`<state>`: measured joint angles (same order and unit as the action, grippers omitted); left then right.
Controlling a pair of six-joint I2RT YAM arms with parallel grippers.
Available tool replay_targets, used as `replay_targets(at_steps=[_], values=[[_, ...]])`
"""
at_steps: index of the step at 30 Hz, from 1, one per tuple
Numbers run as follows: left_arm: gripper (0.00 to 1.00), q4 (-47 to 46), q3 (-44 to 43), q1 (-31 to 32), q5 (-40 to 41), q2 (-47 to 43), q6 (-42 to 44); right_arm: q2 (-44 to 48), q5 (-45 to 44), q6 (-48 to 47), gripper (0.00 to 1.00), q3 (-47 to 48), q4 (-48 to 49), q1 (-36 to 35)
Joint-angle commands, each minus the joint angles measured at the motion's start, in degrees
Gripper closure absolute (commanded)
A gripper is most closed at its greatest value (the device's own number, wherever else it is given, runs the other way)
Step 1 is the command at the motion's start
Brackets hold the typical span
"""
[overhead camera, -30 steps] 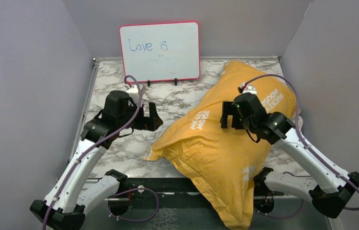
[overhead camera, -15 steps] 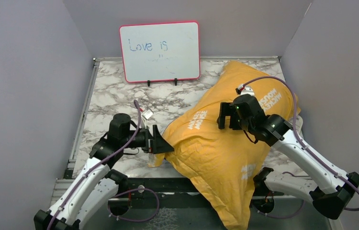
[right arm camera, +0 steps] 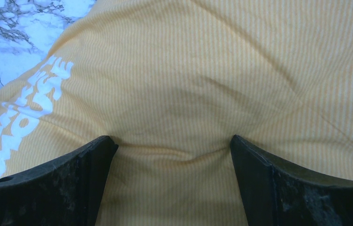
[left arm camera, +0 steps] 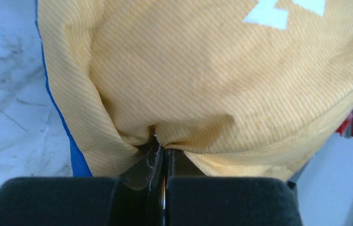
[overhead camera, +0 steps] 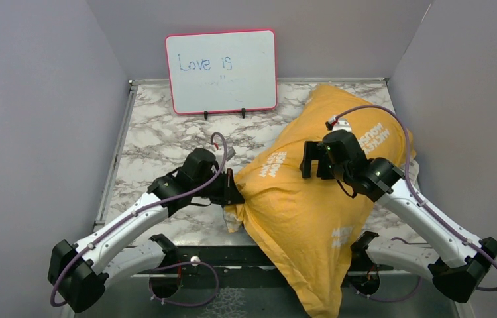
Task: Remove the pillowcase from the pillow
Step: Adjust the pillow at the center of the board.
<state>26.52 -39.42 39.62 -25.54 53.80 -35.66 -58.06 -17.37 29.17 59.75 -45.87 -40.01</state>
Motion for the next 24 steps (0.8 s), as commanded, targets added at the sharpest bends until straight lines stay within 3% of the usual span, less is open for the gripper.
replay_targets(at_steps=[1,6,9,15,18,21,22,24], values=[[1.00,2.2,-7.4,0.0,18.1,1.1,5.0,-0.5,6.2,1.2,0.00,0.4,-3.1,-0.3],[1.00,13.7,-17.2,-1.1,40.2,2.7,11.0,0.8,6.0,0.7,0.00,2.0,-3.9,-0.3],[1.00,15.9,-23.4,-7.2,45.9,2.7,16.3,2.4,7.7,-1.0,0.00,3.0,-3.3,-0.3],[1.00,12.8,-35.9,-24.3,41.7,9.1,25.9,4.2,8.8,-3.1,0.00,6.0,-0.8,-0.3],[1.00,10.4,-40.6,-30.3,36.8,13.9,26.8,2.8,-1.1,-2.8,0.00,9.8,-3.1,-0.3],[1.00,10.9,-43.8,-33.5,27.0,19.1,26.7,-0.4,-12.9,-2.0,0.00,12.3,-5.9,-0.3],[0.90,11.8,-44.1,-33.6,24.9,20.4,26.0,-1.7,-14.4,-2.0,0.00,13.6,-7.3,-0.3],[0.49,12.1,-42.2,-33.6,21.0,20.5,25.3,-3.5,-15.5,0.3,0.00,15.2,-10.5,-0.3]])
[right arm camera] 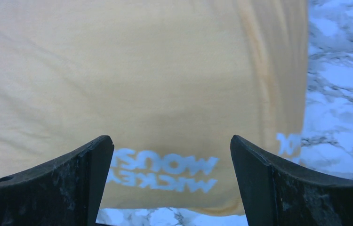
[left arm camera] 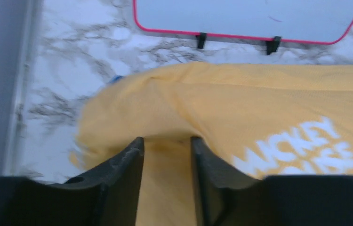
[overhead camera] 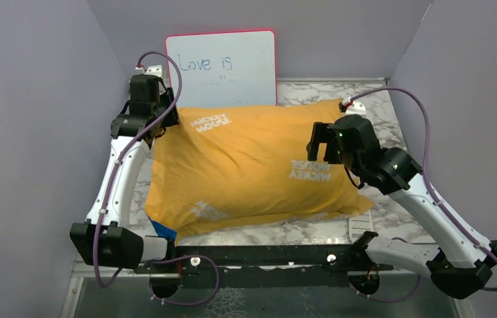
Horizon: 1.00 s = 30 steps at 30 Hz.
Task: Remove the pillowcase from the pillow
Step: Adjust the pillow at the center of the board.
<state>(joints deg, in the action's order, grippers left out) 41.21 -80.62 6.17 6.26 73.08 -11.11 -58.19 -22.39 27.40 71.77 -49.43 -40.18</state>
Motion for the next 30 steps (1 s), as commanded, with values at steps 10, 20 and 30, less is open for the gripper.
replay_targets(at_steps=[10,20,30], values=[[0.01,0.4,5.7,-0.2,-5.5,-16.0,-2.3,-0.2,-8.9,15.4,0.00,-9.3,-6.3,1.1],[0.01,-1.2,10.0,0.4,-31.3,-21.6,-6.3,-11.3,40.0,8.2,0.08,-19.7,21.9,3.1],[0.01,-2.7,13.4,0.6,-34.8,-21.5,-5.3,-9.6,26.9,6.3,0.08,-6.0,15.7,-9.6]])
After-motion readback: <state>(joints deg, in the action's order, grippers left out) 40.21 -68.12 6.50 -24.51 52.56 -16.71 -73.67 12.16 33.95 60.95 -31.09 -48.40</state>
